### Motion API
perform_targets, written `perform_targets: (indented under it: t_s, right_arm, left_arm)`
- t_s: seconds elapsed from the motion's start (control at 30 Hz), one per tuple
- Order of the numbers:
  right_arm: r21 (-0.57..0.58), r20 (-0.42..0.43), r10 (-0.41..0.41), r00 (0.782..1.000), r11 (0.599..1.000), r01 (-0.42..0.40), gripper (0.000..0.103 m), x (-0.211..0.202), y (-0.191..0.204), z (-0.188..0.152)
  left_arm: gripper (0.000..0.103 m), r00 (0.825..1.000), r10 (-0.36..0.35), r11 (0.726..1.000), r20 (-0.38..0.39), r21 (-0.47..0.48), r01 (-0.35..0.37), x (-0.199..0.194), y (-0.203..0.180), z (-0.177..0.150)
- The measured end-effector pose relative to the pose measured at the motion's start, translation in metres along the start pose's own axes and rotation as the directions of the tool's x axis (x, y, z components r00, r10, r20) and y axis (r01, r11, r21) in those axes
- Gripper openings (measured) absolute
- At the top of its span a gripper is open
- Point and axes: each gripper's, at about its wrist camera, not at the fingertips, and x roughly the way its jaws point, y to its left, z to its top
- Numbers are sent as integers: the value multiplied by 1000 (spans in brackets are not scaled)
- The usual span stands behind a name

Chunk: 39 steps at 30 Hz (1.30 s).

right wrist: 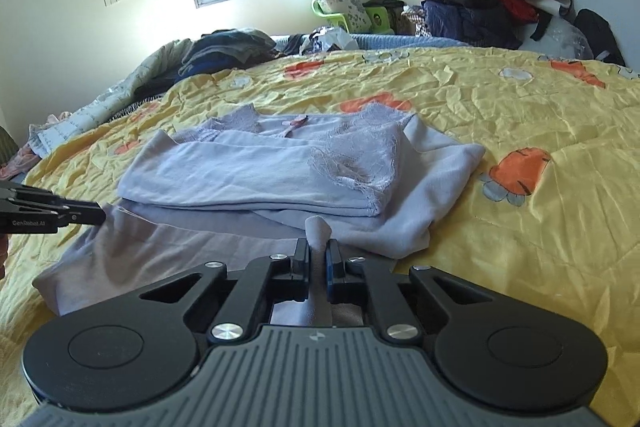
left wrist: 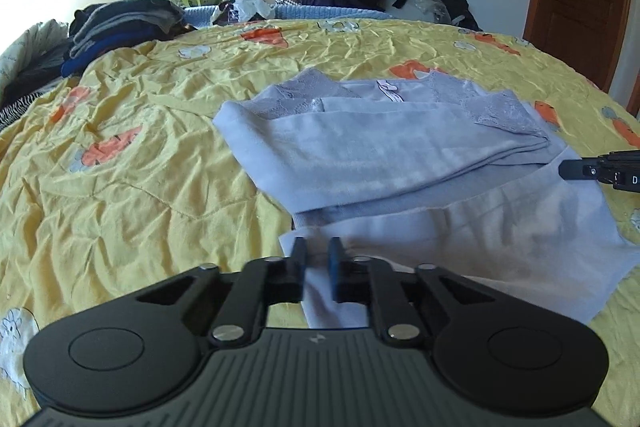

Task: Fold small clothes

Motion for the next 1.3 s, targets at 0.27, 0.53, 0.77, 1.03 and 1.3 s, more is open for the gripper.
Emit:
perform_targets:
  t_s: [0.27, 0.53, 0.77, 1.03, 1.3]
  right_arm:
    - [-14, 19, 1, 1000, 1000, -1, 10, -10, 1, 0]
    - [-8, 119, 38, 992, 999, -37, 10, -34, 10, 3]
    - [-133, 147, 151, 978, 982, -132, 10, -63, 31, 4]
    - [-122, 166, 197, 966, 976, -179, 10, -80, 36, 2]
    - [-102, 201, 274, 941, 961, -258, 10, -103, 34, -1]
  left_arm:
    - [4, 996, 20, 999, 87, -51, -16, -10, 12, 0]
    - [18, 998, -67, 993, -7, -97, 66, 9, 25, 5]
    - [81, 950, -261, 948, 172, 231, 219, -29, -6, 7]
    - [81, 942, -327, 743, -74, 596, 304, 24, -53, 23]
    - [70, 912, -368, 764, -183, 500, 409, 42, -37, 22]
